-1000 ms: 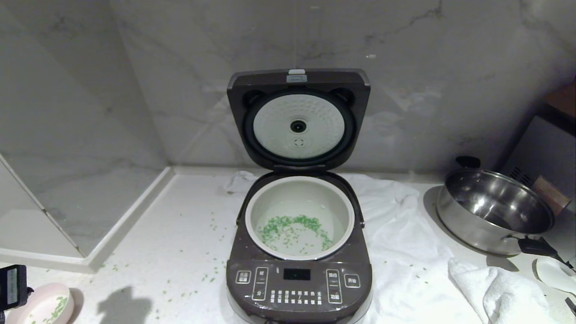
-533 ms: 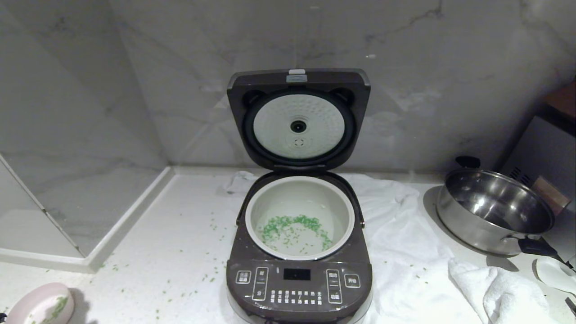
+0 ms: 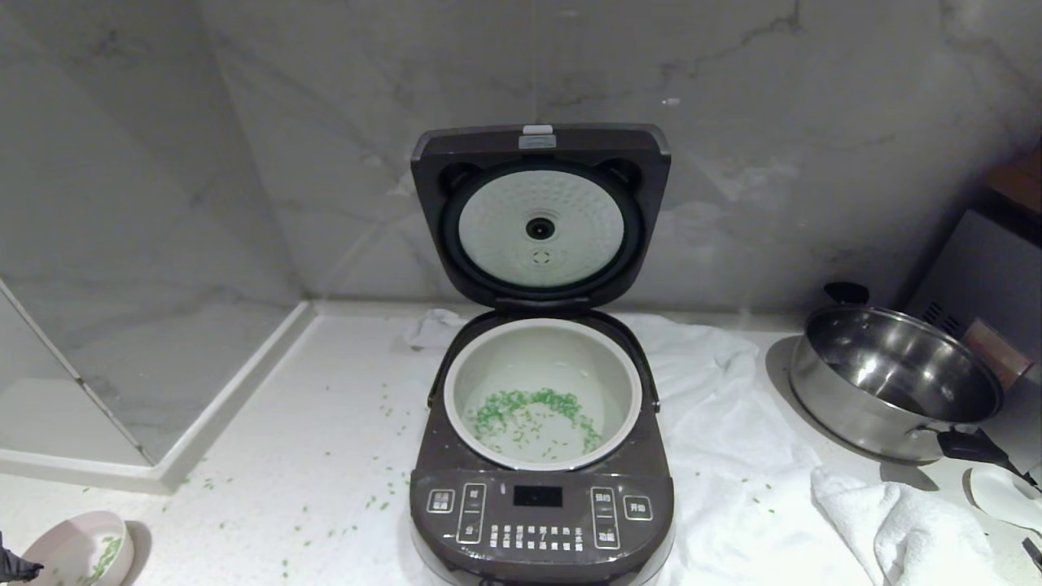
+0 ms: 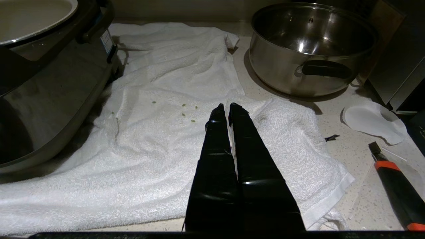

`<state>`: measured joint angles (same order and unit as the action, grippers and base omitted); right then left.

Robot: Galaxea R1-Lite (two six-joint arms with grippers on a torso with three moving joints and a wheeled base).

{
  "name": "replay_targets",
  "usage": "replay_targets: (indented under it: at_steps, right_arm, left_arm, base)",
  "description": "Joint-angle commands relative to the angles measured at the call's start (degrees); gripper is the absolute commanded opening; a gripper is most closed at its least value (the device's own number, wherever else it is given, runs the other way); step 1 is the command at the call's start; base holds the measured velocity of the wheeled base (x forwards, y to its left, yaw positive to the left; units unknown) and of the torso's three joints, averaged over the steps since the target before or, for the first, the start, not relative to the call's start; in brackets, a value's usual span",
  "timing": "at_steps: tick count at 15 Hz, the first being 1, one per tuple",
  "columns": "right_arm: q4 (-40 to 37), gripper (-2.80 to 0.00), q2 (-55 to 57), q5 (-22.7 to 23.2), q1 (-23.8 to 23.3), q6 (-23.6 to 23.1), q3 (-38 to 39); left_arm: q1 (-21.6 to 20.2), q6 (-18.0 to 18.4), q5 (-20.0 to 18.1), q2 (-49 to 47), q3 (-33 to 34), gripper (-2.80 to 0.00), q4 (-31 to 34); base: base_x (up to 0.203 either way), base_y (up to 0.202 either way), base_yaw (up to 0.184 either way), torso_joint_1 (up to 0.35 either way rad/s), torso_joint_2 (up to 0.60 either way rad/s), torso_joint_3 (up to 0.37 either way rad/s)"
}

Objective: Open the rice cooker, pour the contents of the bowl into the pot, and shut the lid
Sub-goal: Pour the water from the bowl into the rice cooker

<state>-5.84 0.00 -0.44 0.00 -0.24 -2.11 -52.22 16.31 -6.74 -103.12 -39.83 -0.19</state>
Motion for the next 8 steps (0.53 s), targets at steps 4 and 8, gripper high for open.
replay_targets:
  at_steps: [4,8]
  right_arm:
    - [-0.05,-2.80,0.00,0.00,0.00,-0.02,0.00]
    - [-0.05,-2.80,0.00,0.00,0.00,-0.02,-0.04]
  left_arm:
    - [0.01,-2.63,-0.09,-9.61,-2.40,0.00,-3.56]
    - [0.02,-3.73,0.75,-15.89,-3.21,0.00,-8.53]
  base:
    - [0.000,0.000,0.000,0.000,0.00,0.000]
    - [0.000,0.000,0.000,0.000,0.00,0.000]
